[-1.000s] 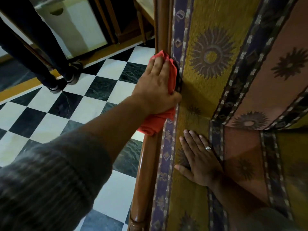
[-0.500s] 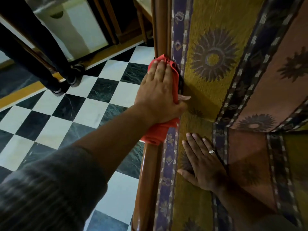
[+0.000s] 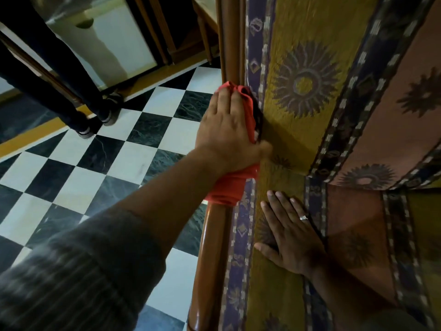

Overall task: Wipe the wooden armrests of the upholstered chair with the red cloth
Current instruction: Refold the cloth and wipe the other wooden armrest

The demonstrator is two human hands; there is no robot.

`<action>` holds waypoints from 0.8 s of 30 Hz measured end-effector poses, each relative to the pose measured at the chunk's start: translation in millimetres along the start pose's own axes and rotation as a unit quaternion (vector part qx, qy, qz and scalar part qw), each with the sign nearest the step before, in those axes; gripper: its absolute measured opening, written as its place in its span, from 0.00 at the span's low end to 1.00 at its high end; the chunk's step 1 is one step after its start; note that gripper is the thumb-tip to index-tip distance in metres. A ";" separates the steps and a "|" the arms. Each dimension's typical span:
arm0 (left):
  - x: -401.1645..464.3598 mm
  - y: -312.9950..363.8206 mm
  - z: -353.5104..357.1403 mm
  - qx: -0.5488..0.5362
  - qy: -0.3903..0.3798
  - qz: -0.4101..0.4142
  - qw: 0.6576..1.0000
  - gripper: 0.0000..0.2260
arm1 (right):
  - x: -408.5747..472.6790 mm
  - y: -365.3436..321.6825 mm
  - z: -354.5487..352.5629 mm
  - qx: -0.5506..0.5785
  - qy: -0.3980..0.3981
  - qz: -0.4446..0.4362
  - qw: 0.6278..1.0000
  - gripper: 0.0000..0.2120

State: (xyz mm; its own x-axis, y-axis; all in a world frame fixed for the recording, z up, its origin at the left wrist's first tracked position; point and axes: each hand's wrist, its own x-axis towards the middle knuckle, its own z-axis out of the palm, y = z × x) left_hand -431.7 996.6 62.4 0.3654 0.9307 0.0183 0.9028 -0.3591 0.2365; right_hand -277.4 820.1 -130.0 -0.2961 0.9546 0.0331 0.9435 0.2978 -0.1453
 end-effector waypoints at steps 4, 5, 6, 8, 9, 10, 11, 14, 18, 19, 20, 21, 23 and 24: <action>1.1 -0.2 1.6 -0.025 0.023 -0.015 0.999 0.50 | -0.5 0.1 -1.6 -0.017 -0.017 0.000 1.000 0.47; -3.0 -0.5 1.6 -0.017 0.021 -0.010 1.000 0.51 | -0.1 -0.1 -2.1 -0.018 -0.019 0.001 1.000 0.47; -9.3 -0.4 2.2 -0.003 0.018 -0.002 1.000 0.51 | 0.1 0.4 -2.5 -0.018 -0.020 0.000 1.000 0.47; -31.9 -1.0 2.3 0.024 0.006 0.020 0.999 0.50 | 1.2 0.0 -3.6 -0.015 -0.016 -0.001 1.000 0.47; -47.2 0.0 4.6 0.026 -0.003 0.030 0.999 0.49 | -0.2 1.3 -3.1 -0.016 -0.017 -0.001 1.000 0.47; -62.4 1.1 6.1 0.022 -0.011 0.035 0.999 0.49 | -0.7 1.8 -3.7 -0.016 -0.020 -0.001 1.000 0.46; -76.7 0.1 5.4 0.020 -0.018 0.036 0.999 0.48 | 0.8 0.4 -4.8 -0.011 -0.018 -0.006 1.000 0.46; -91.4 -1.9 7.8 0.016 -0.037 0.044 0.998 0.49 | 1.7 1.1 -3.4 -0.008 -0.015 -0.012 1.000 0.46; -68.5 -4.6 4.4 0.070 -0.049 0.077 0.993 0.51 | 0.2 0.8 0.2 -0.013 -0.003 -0.010 1.000 0.47; -61.1 -5.0 2.9 0.079 -0.053 0.081 0.992 0.51 | 1.3 1.4 -0.8 -0.017 -0.001 -0.010 1.000 0.47; -58.1 -5.5 3.3 0.084 -0.054 0.083 0.991 0.51 | -0.1 0.7 -1.1 -0.022 -0.004 -0.010 1.000 0.47; -57.2 -5.5 3.3 0.088 -0.053 0.083 0.991 0.51 | -0.7 0.7 -1.2 -0.028 -0.007 -0.010 1.000 0.48; -59.6 -5.4 4.3 0.087 -0.048 0.087 0.991 0.49 | -0.7 0.5 -3.7 -0.035 -0.016 -0.009 0.999 0.48; -63.1 -5.0 4.8 0.085 -0.043 0.087 0.992 0.48 | -0.9 0.1 -5.3 -0.038 -0.020 -0.009 0.999 0.49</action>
State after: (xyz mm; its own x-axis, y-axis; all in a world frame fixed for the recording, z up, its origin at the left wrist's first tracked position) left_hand -458.2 939.3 55.3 0.5311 0.8463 -0.0406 0.8465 -0.5278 0.0701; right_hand -276.2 819.3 -124.8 -0.3171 0.9484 -0.0042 0.9462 0.3160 -0.0699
